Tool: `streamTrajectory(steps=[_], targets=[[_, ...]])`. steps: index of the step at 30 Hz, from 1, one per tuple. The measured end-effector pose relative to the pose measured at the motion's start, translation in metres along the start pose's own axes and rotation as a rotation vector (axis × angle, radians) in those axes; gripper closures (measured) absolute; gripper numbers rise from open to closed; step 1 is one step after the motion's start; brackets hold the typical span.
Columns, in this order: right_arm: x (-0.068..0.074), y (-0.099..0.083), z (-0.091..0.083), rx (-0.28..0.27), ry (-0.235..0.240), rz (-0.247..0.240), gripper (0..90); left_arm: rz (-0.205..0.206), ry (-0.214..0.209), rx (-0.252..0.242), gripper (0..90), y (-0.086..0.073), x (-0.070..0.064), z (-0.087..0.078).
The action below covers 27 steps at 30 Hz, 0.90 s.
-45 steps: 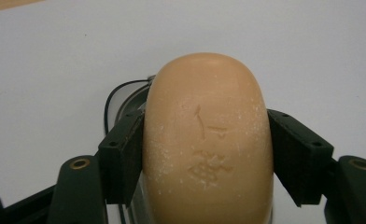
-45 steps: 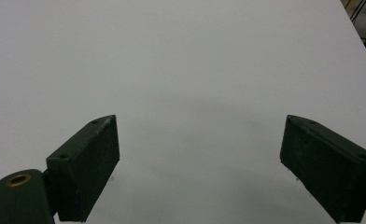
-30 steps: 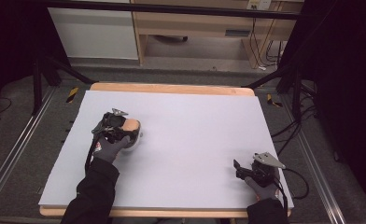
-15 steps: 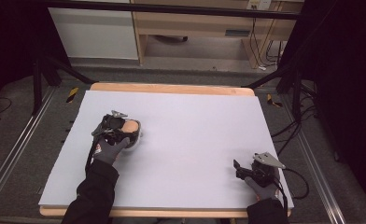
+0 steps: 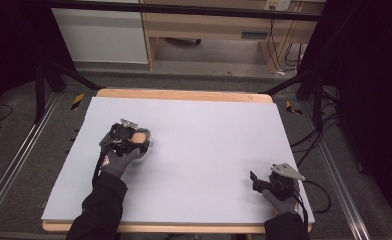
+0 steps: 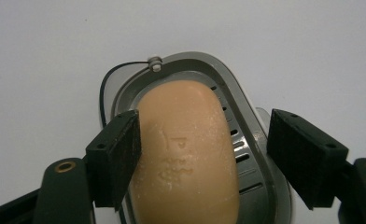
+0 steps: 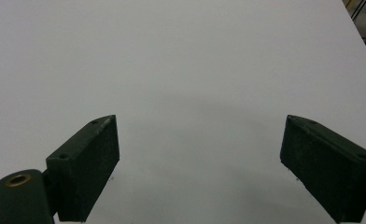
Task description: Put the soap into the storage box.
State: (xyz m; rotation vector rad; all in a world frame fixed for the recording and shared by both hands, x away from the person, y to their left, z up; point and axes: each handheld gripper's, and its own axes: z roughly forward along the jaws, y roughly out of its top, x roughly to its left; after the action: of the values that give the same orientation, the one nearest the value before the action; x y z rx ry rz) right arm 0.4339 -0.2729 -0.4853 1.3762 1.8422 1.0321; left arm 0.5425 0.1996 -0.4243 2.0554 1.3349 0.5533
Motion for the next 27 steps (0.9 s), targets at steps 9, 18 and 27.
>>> streamTrajectory(steps=[9, 18, 27], targets=[[0.000, 0.000, 0.000, 0.000, 0.000, -0.002, 11.8, 0.010, -0.036, -0.050, 22.6, -0.001, -0.001, -0.010], [0.000, 0.000, 0.000, 0.001, -0.001, 0.001, 11.8, 0.023, -0.100, -0.094, 22.1, -0.006, -0.006, -0.025], [0.000, 0.000, 0.000, 0.001, -0.003, 0.003, 11.7, 0.039, -0.142, -0.116, 18.1, -0.021, -0.007, -0.040]])
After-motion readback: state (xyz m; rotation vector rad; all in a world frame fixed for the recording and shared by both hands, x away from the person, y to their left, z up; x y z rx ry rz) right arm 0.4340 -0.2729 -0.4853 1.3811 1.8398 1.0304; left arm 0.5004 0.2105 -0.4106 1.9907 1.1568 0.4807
